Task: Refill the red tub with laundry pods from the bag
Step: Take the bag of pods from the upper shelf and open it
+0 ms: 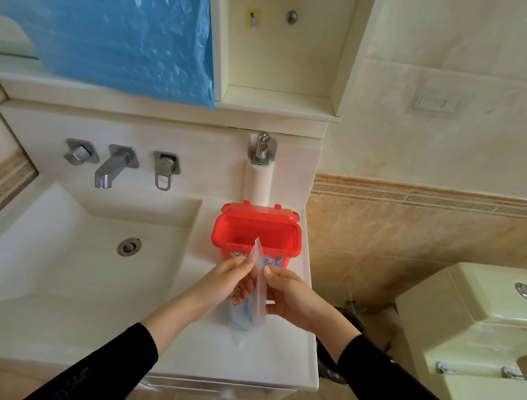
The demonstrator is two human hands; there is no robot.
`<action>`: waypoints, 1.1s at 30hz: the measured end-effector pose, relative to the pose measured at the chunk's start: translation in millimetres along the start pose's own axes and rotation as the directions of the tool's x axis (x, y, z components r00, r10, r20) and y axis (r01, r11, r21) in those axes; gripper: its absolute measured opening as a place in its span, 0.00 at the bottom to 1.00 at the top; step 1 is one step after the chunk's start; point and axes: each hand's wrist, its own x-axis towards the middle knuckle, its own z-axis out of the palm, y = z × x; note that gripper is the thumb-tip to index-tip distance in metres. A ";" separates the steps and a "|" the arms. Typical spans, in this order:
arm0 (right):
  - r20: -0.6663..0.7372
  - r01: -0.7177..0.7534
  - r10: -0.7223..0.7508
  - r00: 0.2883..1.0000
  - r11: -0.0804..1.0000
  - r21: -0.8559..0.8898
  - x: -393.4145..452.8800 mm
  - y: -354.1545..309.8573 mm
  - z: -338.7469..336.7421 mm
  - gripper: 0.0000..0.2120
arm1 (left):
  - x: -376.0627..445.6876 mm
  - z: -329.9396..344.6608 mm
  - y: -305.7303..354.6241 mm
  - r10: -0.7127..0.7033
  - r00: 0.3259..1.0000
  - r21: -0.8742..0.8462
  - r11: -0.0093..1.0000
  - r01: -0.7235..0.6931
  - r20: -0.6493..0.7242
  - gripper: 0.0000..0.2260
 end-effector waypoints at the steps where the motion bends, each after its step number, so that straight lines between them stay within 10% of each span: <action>1: 0.002 0.000 0.000 1.000 1.000 -0.010 0.4 0.0 -0.3 0.13 | 0.4 -0.1 -0.4 0.004 1.000 0.003 1.000 -0.004 0.005 0.20; 12: 0.014 0.047 -0.045 0.999 0.965 -0.258 -1.4 -11.3 0.3 0.08 | 1.1 -2.5 -4.3 0.042 0.999 0.150 0.988 -0.046 0.027 0.16; 33: -0.110 0.129 -0.140 0.984 0.986 -0.106 5.3 -4.5 3.6 0.12 | -3.1 3.1 -8.0 0.030 0.999 -0.014 0.999 -0.030 0.017 0.09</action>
